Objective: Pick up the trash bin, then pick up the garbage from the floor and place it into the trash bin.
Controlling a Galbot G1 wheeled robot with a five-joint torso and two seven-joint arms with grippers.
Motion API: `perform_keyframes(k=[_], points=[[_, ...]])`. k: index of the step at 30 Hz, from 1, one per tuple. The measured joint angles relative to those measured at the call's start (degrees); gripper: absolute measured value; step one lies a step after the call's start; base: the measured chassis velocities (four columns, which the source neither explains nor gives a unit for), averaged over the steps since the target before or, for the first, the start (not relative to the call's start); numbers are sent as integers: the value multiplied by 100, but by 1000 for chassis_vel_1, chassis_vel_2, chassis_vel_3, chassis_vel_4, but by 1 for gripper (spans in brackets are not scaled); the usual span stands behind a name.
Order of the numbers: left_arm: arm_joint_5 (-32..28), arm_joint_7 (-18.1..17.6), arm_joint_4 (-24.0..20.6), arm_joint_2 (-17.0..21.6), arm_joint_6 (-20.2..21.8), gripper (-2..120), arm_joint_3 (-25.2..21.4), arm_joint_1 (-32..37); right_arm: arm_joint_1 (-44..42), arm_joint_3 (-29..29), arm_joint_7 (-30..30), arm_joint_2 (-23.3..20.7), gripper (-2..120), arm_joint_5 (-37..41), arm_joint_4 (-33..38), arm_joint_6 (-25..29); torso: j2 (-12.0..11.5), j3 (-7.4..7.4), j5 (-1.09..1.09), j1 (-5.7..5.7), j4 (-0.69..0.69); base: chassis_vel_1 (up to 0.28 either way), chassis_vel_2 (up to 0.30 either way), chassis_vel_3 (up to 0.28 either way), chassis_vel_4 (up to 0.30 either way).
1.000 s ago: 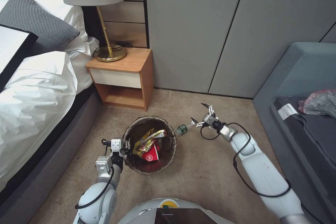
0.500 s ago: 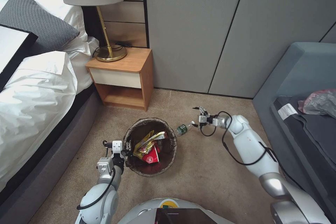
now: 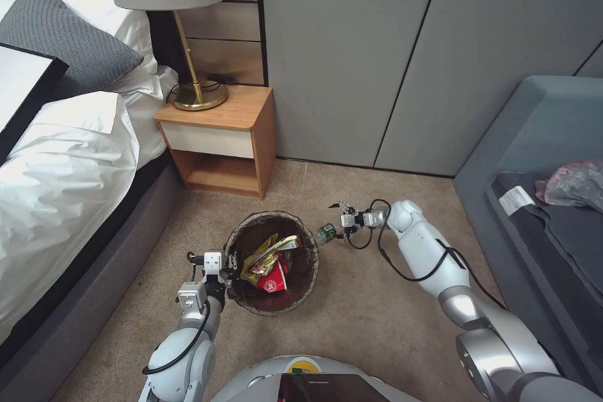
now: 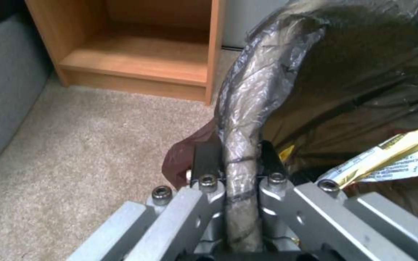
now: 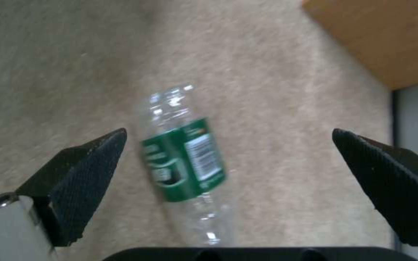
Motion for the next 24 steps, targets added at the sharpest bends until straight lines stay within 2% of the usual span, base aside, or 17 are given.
perform_keyframes(k=[24], points=[[17,-3,0,-23,1,2,13,-10,241,-90,183,160,100,-305,-840,101,0,0,0,0,0,0,0,0,0]])
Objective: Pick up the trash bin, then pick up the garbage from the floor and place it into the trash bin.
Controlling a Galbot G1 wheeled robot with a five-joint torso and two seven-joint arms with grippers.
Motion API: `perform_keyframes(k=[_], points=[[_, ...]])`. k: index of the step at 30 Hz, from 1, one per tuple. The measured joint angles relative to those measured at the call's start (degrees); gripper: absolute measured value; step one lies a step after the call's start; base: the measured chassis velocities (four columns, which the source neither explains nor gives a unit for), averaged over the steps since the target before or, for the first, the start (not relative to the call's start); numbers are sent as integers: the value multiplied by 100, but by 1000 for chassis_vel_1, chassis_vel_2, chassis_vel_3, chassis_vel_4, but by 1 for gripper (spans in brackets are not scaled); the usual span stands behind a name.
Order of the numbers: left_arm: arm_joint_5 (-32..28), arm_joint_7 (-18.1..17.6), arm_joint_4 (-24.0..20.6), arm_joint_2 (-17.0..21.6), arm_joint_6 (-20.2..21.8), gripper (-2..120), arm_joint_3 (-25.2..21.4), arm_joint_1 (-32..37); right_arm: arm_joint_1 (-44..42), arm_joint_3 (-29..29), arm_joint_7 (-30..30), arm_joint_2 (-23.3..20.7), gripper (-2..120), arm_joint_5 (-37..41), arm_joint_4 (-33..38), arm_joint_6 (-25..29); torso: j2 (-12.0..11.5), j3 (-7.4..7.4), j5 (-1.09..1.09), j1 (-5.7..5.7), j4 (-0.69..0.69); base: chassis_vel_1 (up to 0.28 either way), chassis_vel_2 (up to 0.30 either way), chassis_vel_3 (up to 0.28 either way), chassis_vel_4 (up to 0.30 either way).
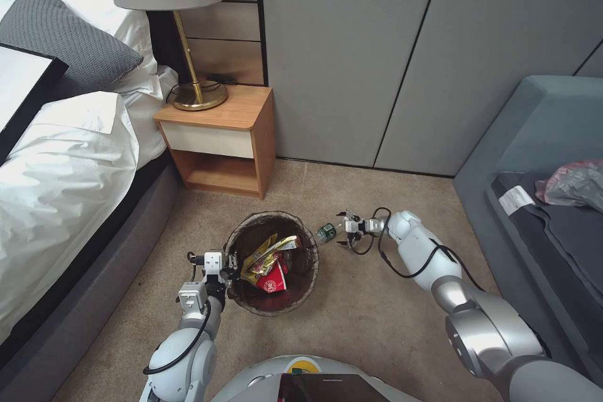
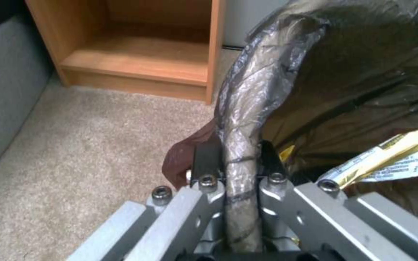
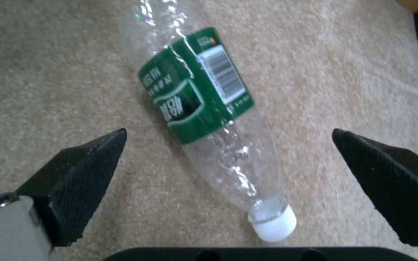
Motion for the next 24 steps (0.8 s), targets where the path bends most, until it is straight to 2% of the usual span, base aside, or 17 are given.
perform_keyframes(k=[6,9,13,24], points=[[2,-1,0,1,0,2,0,3,56,8,174,13,100,0,-233,0,0,0,0,0,0,0,0,0,0],[13,-4,0,5,0,2,-7,15,169,23,463,25,100,42,-674,-19,0,0,0,0,0,0,0,0,0],[38,-7,0,-4,4,2,-5,11,263,31,620,24,100,108,-925,-37,0,0,0,0,0,0,0,0,0],[114,-15,-1,-8,16,2,9,91,677,-269,979,25,100,626,-1585,-43,0,0,0,0,-1,0,0,0,0]])
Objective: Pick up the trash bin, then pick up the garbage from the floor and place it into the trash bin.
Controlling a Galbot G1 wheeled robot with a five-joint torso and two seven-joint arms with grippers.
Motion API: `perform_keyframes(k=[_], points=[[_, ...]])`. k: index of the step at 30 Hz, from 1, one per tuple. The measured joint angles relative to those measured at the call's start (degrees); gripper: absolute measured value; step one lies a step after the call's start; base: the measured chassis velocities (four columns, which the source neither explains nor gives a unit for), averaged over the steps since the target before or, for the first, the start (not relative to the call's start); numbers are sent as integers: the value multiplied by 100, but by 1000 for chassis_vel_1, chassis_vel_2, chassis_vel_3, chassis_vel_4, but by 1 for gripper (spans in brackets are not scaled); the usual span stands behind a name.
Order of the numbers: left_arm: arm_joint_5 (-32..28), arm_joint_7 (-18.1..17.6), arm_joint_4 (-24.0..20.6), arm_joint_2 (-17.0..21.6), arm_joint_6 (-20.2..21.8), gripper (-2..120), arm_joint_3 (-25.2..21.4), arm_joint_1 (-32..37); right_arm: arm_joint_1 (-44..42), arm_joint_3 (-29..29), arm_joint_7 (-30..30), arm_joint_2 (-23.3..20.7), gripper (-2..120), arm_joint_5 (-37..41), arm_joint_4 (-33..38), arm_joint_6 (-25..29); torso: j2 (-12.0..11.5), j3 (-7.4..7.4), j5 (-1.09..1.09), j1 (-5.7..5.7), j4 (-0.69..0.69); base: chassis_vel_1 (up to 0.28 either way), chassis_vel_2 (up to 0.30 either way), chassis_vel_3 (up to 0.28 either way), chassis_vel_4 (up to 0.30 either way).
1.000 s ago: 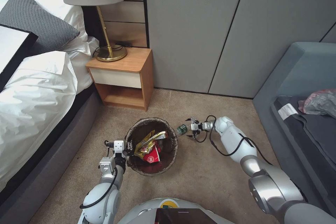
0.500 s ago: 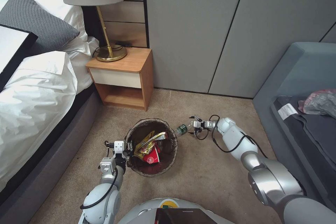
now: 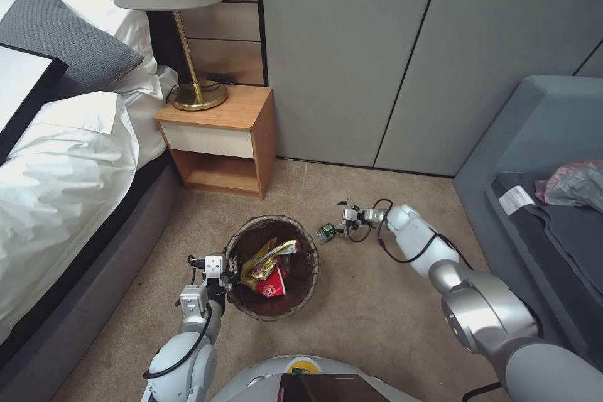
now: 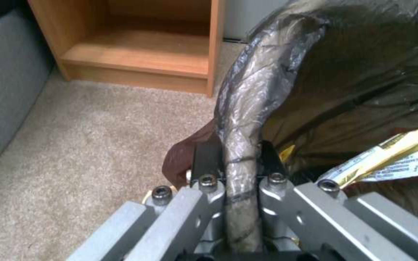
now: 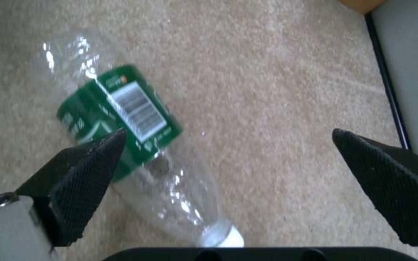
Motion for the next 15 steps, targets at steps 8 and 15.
perform_keyframes(k=[8,15], points=[[26,1,-2,-9,-1,2,8,15,232,-333,50,88,100,503,-192,-66,0,0,0,0,1,0,0,0,0],[26,1,3,-10,0,2,11,-36,209,-487,70,231,100,652,-210,-75,0,0,-1,0,0,0,0,0,0]])
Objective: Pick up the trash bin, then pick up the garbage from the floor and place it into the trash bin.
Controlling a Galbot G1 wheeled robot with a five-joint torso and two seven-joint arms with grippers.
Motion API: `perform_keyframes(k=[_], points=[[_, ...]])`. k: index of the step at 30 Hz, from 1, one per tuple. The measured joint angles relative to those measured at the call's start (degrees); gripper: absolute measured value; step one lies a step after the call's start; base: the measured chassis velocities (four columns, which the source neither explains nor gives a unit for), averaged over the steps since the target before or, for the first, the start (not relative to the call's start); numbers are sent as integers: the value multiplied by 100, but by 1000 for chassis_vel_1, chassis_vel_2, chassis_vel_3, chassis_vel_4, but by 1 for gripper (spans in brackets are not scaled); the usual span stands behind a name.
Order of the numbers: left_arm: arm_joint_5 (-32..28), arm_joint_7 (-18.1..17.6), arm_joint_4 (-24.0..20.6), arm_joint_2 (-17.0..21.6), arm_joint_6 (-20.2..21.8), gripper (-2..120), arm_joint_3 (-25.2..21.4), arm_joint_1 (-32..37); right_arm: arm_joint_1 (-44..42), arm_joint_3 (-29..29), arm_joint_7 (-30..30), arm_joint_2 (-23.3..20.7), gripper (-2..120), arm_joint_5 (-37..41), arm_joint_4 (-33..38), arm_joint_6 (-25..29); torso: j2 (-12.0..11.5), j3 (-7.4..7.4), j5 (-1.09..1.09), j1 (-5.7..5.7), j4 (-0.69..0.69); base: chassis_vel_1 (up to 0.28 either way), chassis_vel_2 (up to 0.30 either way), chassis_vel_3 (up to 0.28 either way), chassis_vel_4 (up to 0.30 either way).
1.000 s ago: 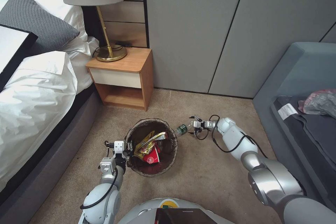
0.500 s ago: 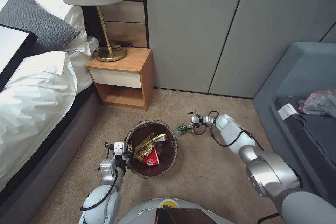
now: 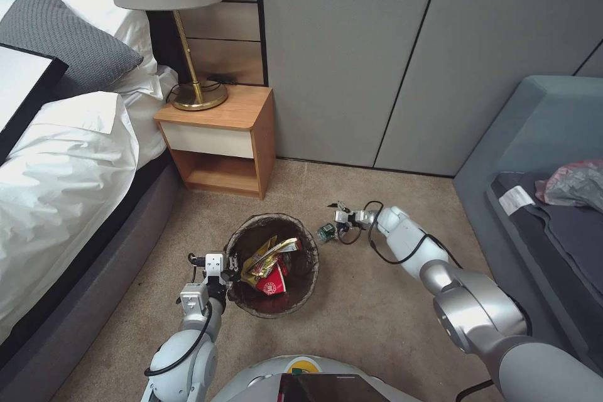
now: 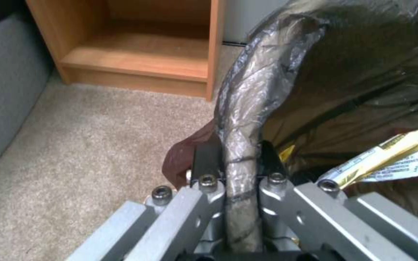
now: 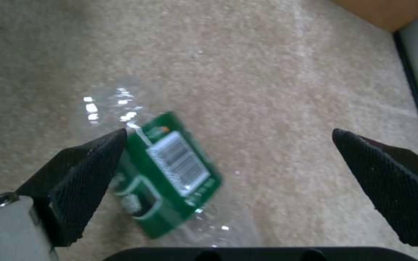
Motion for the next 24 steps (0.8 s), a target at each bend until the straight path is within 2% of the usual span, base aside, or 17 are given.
perform_keyframes(k=[12,24], points=[[-32,0,5,-8,1,2,-13,-30,-215,-248,-108,31,100,20,37,-127,0,0,0,0,-1,0,0,0,0],[-27,-2,36,2,1,2,-2,-10,-72,-42,-77,-33,100,66,-313,-190,0,0,1,0,0,0,0,0,0]])
